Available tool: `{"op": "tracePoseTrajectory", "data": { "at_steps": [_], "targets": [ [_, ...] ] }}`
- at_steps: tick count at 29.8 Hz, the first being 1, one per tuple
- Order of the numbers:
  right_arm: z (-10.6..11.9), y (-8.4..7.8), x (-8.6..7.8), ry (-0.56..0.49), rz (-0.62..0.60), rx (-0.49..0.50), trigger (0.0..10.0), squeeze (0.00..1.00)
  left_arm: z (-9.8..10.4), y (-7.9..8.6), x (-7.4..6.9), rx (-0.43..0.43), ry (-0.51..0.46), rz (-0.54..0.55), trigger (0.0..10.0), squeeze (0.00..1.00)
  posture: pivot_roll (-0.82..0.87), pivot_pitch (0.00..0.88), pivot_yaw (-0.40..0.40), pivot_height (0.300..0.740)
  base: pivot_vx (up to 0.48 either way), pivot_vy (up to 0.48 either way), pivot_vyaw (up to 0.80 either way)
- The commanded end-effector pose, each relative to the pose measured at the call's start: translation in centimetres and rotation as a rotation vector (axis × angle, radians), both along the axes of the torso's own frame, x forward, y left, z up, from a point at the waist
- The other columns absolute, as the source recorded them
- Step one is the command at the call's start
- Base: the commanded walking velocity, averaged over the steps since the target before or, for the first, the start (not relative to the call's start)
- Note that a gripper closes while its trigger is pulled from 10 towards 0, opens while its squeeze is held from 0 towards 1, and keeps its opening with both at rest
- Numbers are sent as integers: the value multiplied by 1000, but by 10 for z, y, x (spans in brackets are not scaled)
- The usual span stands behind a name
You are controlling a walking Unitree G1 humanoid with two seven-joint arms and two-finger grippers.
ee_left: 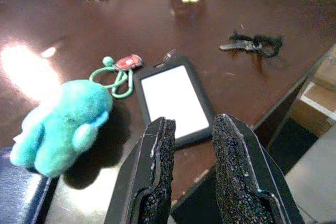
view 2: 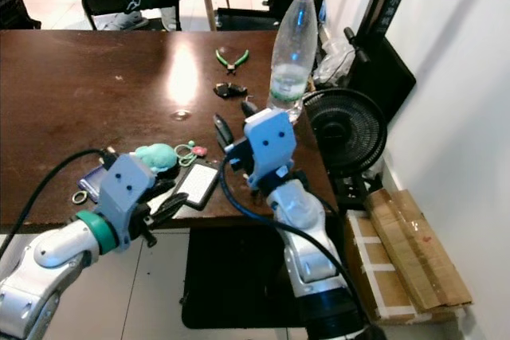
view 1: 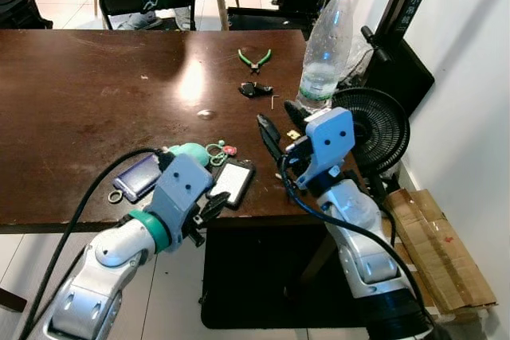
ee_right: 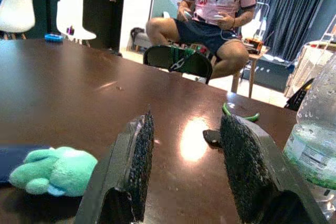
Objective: Hang keys on a hook
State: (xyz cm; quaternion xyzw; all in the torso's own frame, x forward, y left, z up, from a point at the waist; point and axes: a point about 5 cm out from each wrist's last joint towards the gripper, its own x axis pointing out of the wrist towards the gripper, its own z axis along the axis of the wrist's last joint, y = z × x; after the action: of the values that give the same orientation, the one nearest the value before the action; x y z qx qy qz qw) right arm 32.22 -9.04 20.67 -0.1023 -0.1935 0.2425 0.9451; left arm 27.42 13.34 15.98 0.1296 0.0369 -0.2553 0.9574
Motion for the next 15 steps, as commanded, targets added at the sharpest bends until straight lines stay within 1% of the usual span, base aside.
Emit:
{"op": "tracePoseTrajectory", "data": {
  "at_steps": [1,3,4,8,9,11,12,13,15],
  "targets": [
    [-18,3,3,90,26,-93,10000,0,-6,4,2,-12,24,63,10000,0,-45,70,55,740,0,0,0],
    [-18,3,3,90,26,-93,10000,0,-6,4,2,-12,24,63,10000,0,-45,70,55,740,0,0,0],
    [-34,3,5,171,60,-218,10000,0,1,-3,9,-68,-14,102,10000,0,-48,64,47,740,0,0,0],
    [-34,3,5,171,60,-218,10000,0,1,-3,9,-68,-14,102,10000,0,-48,64,47,740,0,0,0],
    [-42,-11,13,275,7,-224,10000,0,12,-14,16,-118,-63,112,10000,0,-59,64,55,740,0,0,0],
    [-42,-11,13,275,7,-224,10000,0,12,-14,16,-118,-63,112,10000,0,-59,64,55,740,0,0,0],
    [-47,-29,17,393,-35,-143,10000,0,22,-23,20,-151,-96,93,10000,0,-72,68,65,740,0,0,0],
    [-49,-41,17,479,-42,-54,10000,0,27,-28,22,-167,-109,76,10000,0,-77,72,69,740,0,0,0],
    [-49,-41,17,479,-42,-54,10000,0,27,-28,22,-167,-109,76,10000,0,-77,72,69,740,0,0,0]
  ]
}}
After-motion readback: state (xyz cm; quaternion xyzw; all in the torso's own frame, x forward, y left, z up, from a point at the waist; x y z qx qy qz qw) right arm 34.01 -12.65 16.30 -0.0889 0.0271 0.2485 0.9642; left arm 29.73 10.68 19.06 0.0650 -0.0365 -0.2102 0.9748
